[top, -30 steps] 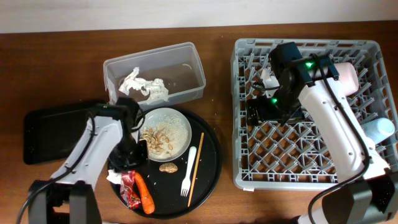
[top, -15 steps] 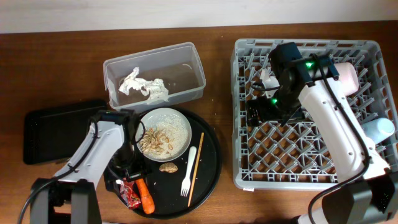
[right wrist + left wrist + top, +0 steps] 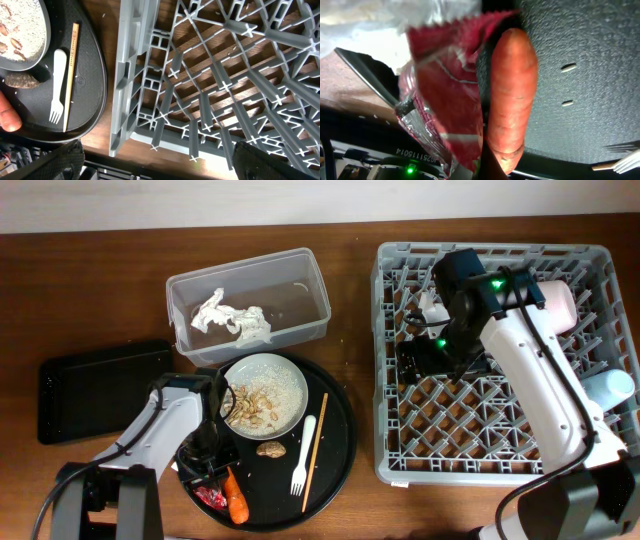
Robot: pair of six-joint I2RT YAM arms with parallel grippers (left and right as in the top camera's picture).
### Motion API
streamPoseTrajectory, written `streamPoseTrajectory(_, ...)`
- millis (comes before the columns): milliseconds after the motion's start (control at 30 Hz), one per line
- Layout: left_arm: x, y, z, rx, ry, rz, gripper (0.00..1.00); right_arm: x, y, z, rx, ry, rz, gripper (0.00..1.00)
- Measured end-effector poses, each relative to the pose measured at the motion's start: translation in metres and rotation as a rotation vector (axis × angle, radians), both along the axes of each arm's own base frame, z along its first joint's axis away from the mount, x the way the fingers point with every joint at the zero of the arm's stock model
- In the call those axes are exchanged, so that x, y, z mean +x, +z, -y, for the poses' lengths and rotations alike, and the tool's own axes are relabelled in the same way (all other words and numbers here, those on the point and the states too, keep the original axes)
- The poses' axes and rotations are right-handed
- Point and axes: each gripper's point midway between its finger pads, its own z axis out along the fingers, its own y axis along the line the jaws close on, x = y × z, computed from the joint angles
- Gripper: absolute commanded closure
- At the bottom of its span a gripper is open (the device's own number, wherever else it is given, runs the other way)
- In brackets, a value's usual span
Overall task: Sort waste into correct bins and load items into the dishwasher rack
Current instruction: 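Reach the left gripper to the red wrapper and grasp it, then carry the red wrapper with the left gripper into the clear bin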
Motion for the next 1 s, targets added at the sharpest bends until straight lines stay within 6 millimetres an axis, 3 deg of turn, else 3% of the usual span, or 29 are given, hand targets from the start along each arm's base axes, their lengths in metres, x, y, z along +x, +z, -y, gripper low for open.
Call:
streamPoseTrajectory(67, 0.001, 0.0, 0.0, 0.0, 0.0, 0.004, 1.0, 0.0, 0.0, 0.0, 0.0, -0.001, -0.001, 0.01)
streamPoseTrajectory(133, 0.019, 0.009, 0.002, -0.006, -0.001, 0.05, 1.0, -0.001, 0.0, 0.0, 0.0, -0.001, -0.002, 0.02)
streamPoseTrajectory(267, 0.098, 0.064, 0.011, -0.037, -0.028, 0.296, 1.0, -0.001, 0.0, 0.001, -0.003, -0.001, -0.004, 0.02)
streamPoseTrajectory(367, 0.181, 0.115, 0.022, -0.079, -0.082, 0.627, 0.99, -0.001, 0.0, 0.001, -0.004, 0.0, -0.004, 0.01)
streamPoseTrajectory(467, 0.253, 0.148, 0.031, -0.1, -0.141, 0.948, 0.99, -0.001, 0.0, 0.001, -0.004, -0.001, -0.004, 0.02)
streamPoseTrajectory(533, 0.271, 0.158, 0.033, -0.105, -0.15, 1.035, 1.0, -0.001, 0.0, 0.001, -0.004, 0.0, -0.003, 0.02)
streamPoseTrajectory(567, 0.295, 0.172, 0.036, -0.108, -0.16, 1.141, 0.99, -0.001, 0.0, 0.001, -0.004, 0.0, -0.003, 0.01)
streamPoseTrajectory(633, 0.314, 0.168, 0.038, -0.104, -0.177, 1.185, 1.0, -0.001, 0.0, 0.001, -0.004, -0.001, -0.004, 0.02)
streamPoseTrajectory(700, 0.33, 0.149, 0.04, -0.102, -0.191, 1.182, 0.96, -0.001, 0.0, 0.001, -0.004, 0.0, -0.005, 0.02)
streamPoseTrajectory(733, 0.333, 0.137, 0.041, -0.101, -0.194, 1.163, 0.89, -0.001, 0.0, 0.001, -0.004, -0.001, -0.003, 0.02)
streamPoseTrajectory(767, 0.335, 0.119, 0.041, -0.099, -0.198, 1.127, 0.63, -0.001, 0.0, 0.001, -0.004, -0.001, -0.004, 0.02)
streamPoseTrajectory(833, 0.332, 0.1, 0.041, -0.097, -0.21, 1.07, 0.25, -0.001, 0.0, 0.001, -0.004, 0.0, -0.003, 0.02)
streamPoseTrajectory(867, 0.328, 0.097, 0.04, -0.095, -0.22, 1.046, 0.19, -0.001, 0.0, 0.001, -0.004, -0.001, -0.004, 0.02)
streamPoseTrajectory(933, 0.301, 0.091, 0.037, -0.091, -0.251, 0.914, 0.13, -0.001, 0.0, 0.001, -0.004, 0.0, -0.004, 0.02)
streamPoseTrajectory(1000, 0.271, 0.096, 0.032, -0.09, -0.263, 0.79, 0.01, -0.001, 0.0, 0.001, -0.004, 0.0, -0.005, 0.02)
